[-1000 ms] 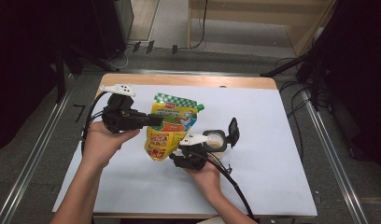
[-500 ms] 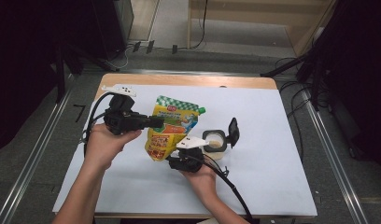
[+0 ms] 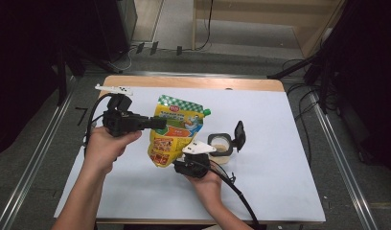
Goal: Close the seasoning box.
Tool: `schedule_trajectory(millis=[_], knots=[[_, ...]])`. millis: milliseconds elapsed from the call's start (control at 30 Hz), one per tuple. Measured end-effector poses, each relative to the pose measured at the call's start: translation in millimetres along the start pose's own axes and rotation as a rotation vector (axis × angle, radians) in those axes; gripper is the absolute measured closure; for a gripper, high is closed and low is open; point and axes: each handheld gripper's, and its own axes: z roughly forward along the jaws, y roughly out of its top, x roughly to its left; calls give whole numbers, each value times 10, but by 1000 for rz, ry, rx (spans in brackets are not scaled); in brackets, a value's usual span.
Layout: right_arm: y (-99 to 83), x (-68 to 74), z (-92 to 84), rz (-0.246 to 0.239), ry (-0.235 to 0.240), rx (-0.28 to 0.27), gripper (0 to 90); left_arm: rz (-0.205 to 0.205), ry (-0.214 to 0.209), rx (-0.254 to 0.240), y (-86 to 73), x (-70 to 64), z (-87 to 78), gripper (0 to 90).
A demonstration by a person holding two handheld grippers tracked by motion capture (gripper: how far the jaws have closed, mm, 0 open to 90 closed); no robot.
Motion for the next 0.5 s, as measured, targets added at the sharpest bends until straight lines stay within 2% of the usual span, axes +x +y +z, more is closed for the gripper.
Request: schedule_trajectory(millis=[133,167,333,433,500], knots=[[-49,-55,-17,22,-22,-13,518,-12,-18,-6,-2,18,-28,888],[-49,-61,-23,27,-14,-18,525,-15,-16,-6,-3,19,-20,888],[-22,2,-63,-11,1,-44,541,-23,-13,3,-10,48,24,888],[-3,48,-89,-36,18,-62,547,-19,21,10,-12,48,56,887],[10,79,-100,-61,13,-64,557,-11,51,19,-11,35,79,886]])
